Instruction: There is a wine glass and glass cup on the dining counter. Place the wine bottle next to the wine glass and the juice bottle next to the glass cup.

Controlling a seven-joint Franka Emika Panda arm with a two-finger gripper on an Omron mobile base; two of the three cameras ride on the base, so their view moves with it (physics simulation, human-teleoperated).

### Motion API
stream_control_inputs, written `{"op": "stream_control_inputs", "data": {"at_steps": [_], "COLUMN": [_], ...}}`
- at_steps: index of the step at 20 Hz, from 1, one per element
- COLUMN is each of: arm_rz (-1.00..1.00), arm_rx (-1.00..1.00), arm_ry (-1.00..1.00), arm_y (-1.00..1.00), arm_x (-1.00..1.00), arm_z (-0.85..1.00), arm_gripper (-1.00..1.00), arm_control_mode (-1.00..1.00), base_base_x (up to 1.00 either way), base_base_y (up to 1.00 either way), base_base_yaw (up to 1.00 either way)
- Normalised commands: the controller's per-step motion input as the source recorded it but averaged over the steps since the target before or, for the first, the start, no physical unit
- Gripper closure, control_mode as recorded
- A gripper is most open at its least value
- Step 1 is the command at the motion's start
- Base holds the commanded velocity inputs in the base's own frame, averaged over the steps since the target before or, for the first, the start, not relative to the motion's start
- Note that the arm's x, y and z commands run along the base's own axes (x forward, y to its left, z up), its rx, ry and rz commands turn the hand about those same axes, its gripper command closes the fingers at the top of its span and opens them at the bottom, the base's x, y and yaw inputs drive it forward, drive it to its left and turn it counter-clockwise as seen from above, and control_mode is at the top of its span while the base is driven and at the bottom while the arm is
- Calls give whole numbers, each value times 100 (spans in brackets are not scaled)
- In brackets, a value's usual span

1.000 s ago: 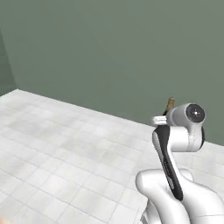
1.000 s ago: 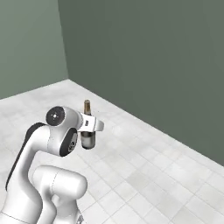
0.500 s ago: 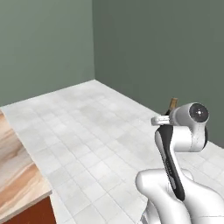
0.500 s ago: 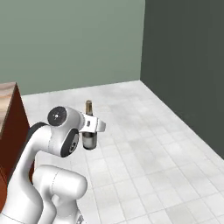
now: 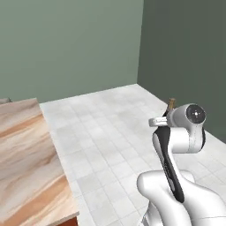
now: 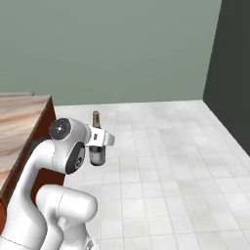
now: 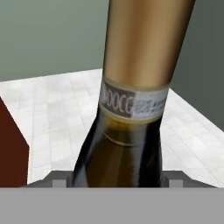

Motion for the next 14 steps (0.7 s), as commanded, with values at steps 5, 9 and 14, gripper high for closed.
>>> {"op": "stream_control_inputs", "data": {"at_steps": [5,9,14], "arm_rz": [0,0,0], "arm_rx": [0,0,0], "arm_ry": [0,0,0], "arm_y": [0,0,0], "arm_x": [0,0,0], "arm_z": [0,0,0], "arm_gripper": [100,100,100], "arm_control_mode": [100,100,100], "base_base_x": [85,85,84], "base_base_y": [-4,-9,-15], "base_base_yaw": [33,31,27]}}
